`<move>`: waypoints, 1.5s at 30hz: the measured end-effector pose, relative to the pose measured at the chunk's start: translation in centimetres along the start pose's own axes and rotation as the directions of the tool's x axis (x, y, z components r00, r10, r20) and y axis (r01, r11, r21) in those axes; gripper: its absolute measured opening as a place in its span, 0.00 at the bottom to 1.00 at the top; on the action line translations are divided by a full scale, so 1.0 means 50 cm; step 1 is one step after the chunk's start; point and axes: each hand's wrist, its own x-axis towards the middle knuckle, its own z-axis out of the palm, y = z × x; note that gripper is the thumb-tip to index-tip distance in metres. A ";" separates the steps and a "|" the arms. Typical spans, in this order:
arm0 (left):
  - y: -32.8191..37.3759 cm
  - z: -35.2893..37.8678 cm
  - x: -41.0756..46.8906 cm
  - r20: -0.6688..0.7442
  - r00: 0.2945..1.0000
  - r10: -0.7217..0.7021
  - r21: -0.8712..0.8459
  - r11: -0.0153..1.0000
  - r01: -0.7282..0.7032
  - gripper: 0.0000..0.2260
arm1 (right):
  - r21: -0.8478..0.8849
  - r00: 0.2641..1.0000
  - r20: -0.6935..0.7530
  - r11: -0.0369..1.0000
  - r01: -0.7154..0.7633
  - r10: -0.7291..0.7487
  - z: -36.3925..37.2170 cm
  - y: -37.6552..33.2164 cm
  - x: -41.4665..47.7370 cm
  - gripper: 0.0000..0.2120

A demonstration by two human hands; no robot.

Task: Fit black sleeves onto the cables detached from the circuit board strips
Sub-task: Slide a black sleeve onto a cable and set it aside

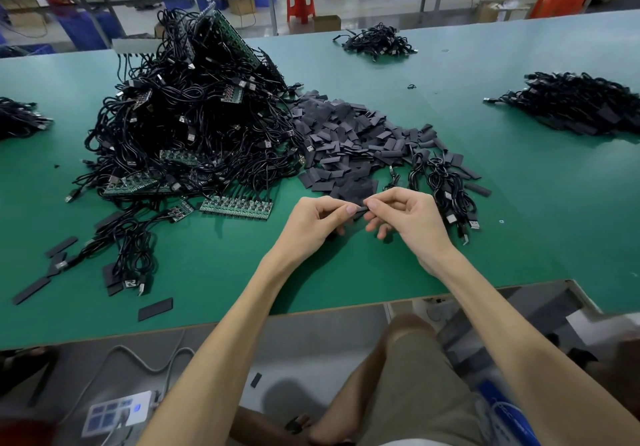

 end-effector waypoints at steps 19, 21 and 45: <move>0.000 -0.010 -0.003 0.006 1.000 -0.017 -0.273 0.962 0.018 0.08 | 0.088 0.996 -0.091 0.996 -0.012 0.020 -0.005 -0.002 0.002 0.04; 0.001 -0.010 -0.004 0.006 1.000 -0.023 -0.272 0.962 0.024 0.08 | 0.088 0.997 -0.078 0.996 -0.016 0.022 -0.005 -0.002 0.001 0.04; -0.002 -0.003 -0.004 -0.025 1.000 -0.010 -0.201 0.980 0.005 0.08 | 0.057 1.000 -0.030 0.998 -0.004 0.006 -0.005 -0.002 -0.002 0.03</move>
